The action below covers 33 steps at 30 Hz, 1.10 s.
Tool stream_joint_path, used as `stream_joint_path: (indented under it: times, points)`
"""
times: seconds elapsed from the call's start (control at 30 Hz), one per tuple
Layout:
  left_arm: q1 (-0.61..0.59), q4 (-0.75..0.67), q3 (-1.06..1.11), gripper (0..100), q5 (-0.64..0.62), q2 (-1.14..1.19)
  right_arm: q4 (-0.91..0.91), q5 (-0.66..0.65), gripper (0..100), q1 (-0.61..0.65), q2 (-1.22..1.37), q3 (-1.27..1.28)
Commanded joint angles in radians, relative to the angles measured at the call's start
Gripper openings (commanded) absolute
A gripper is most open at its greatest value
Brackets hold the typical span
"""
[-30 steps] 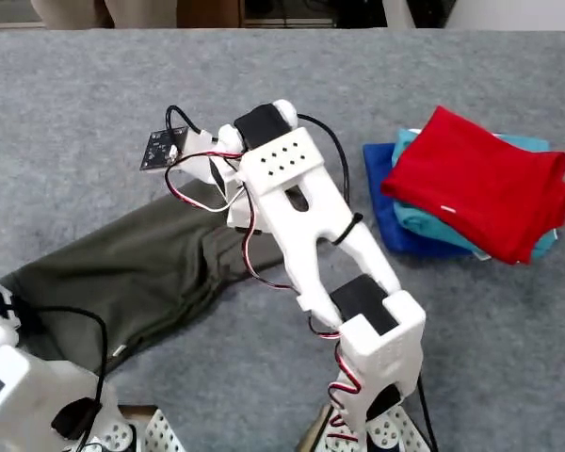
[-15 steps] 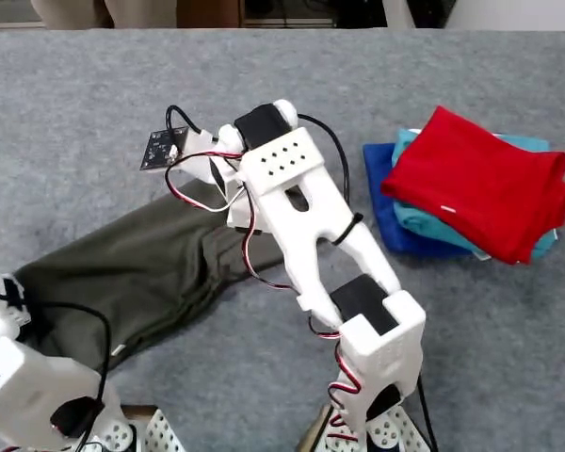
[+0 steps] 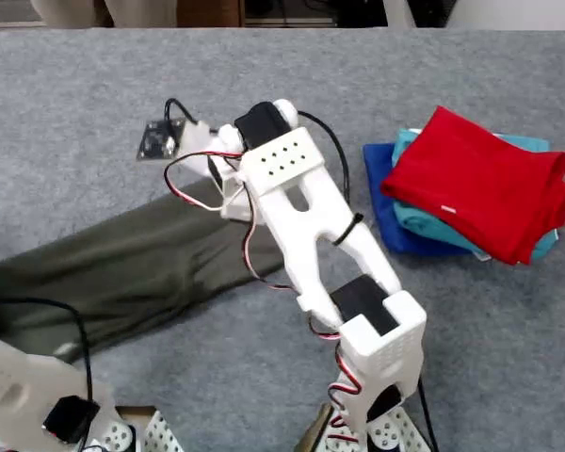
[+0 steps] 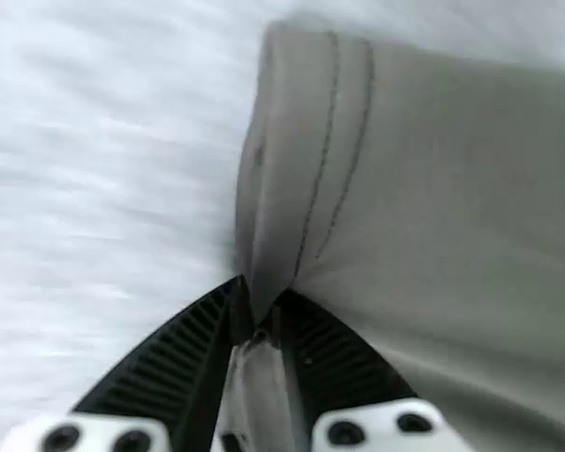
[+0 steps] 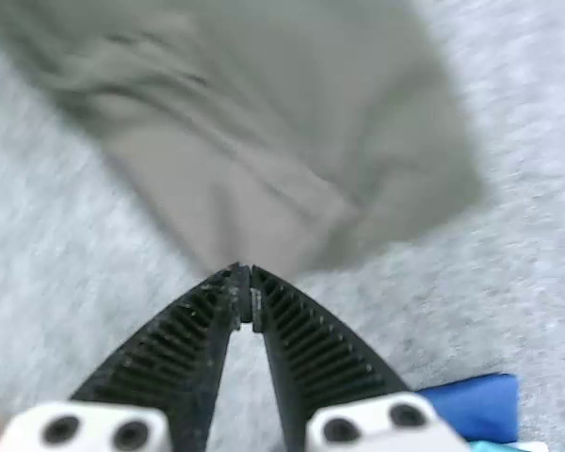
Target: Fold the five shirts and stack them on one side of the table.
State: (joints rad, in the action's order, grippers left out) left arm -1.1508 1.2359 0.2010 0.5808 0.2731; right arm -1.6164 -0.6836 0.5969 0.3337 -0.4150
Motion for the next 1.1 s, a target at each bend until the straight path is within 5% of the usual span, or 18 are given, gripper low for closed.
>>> stream_joint_path:
  times: [0.0, 0.27, 0.43, 0.57, 0.87, 1.07]
  points:
    - [-0.049, 0.164, -0.233, 2, 0.037, 0.019, 0.163, 0.092, 0.5, -0.002, -0.071, -0.012]
    - [-0.034, 0.529, -0.644, 2, 0.112, 0.196, 0.559, 0.307, 0.5, -0.027, -0.041, 0.053]
    - [0.075, 0.525, -0.644, 2, 0.107, 0.171, 0.853, 0.482, 0.5, -0.13, 0.056, 0.2]
    - [0.216, 0.525, -0.543, 2, 0.109, 0.088, 0.947, 0.554, 0.5, -0.213, 0.084, 0.272]
    - [0.601, 0.525, -0.325, 2, 0.101, -0.142, 0.962, 0.502, 0.5, -0.361, -0.018, 0.228]
    - [0.919, 0.525, -0.307, 2, -0.031, -0.166, 0.962, 0.454, 0.5, -0.469, -0.097, 0.234]
